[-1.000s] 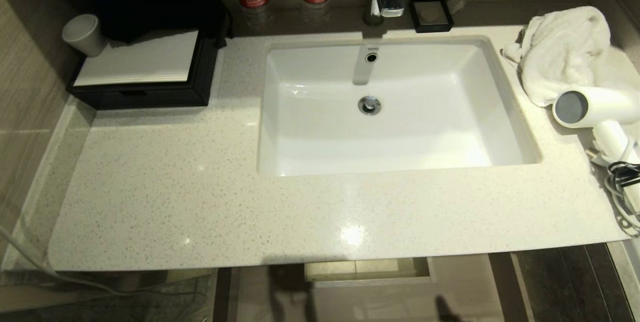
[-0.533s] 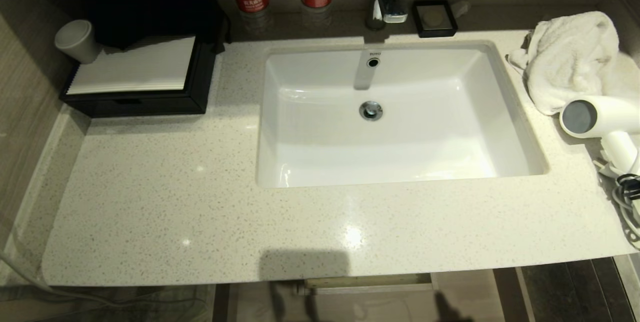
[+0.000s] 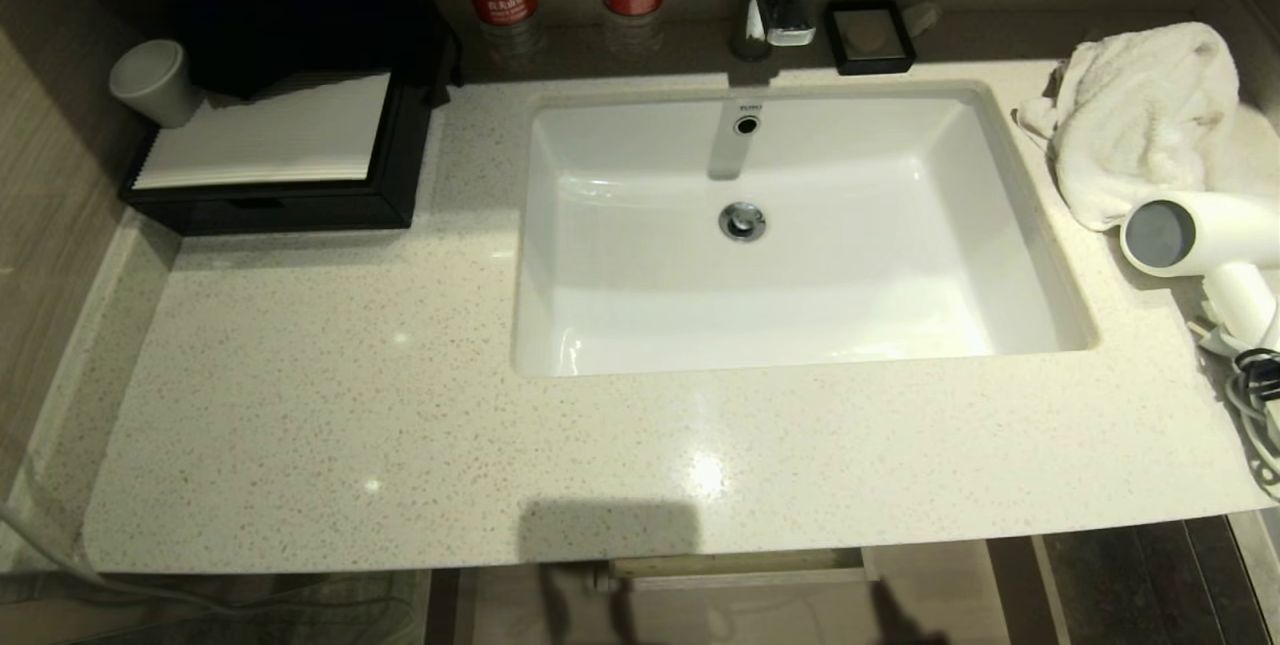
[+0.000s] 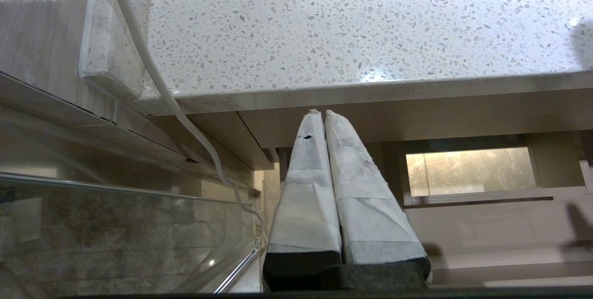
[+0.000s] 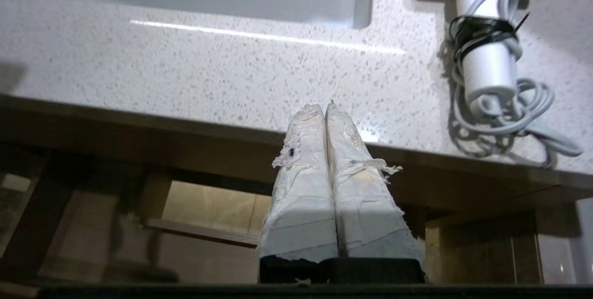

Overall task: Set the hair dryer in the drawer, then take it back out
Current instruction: Pick up the hairdryer

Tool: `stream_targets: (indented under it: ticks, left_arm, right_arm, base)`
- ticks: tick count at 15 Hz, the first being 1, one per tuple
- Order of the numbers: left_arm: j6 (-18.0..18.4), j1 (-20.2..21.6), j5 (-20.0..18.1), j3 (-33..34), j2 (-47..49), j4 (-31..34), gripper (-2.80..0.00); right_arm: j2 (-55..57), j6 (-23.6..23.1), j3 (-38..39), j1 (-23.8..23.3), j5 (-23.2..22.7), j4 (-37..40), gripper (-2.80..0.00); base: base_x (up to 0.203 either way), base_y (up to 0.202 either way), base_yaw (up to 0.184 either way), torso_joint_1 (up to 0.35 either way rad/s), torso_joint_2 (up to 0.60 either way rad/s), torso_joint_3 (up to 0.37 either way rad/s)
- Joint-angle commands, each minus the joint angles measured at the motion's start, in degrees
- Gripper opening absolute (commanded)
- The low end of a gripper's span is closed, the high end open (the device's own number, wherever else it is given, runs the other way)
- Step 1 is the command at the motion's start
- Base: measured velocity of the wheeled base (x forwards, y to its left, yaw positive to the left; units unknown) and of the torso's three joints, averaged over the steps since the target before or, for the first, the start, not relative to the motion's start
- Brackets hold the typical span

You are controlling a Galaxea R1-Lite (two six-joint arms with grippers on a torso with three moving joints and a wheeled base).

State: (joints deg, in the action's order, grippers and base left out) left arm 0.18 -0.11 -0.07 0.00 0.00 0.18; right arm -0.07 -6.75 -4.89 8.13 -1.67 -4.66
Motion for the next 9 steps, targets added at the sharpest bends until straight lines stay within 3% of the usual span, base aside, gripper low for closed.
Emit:
stream_targets:
  ticks: [1,4,6,9]
  left_arm:
    - [0.0,0.0,0.0,0.1,0.0,0.0,-2.8]
    - [0.0,0.0,0.0,0.0,0.0,0.0,-2.8]
    - [0.0,0.0,0.0,0.0,0.0,0.0,-2.8]
    - [0.0,0.0,0.0,0.0,0.0,0.0,-2.8]
  right_arm:
    - [-2.2,-0.3,-13.3,0.0,0.5,10.1,-2.8]
    - [-2.2,-0.4,-34.9,0.1,3.3,34.3,-2.8]
    - [-1.7,0.0,-45.1,0.1,6.5,49.1,-2.8]
    - [6.0,1.1,-47.5,1.5,10.7,53.6,-2.8]
  base:
    - [0.0,0.0,0.0,0.0,0.0,0.0]
    - [0.0,0.0,0.0,0.0,0.0,0.0]
    - [0.0,0.0,0.0,0.0,0.0,0.0]
    - [0.0,0.0,0.0,0.0,0.0,0.0]
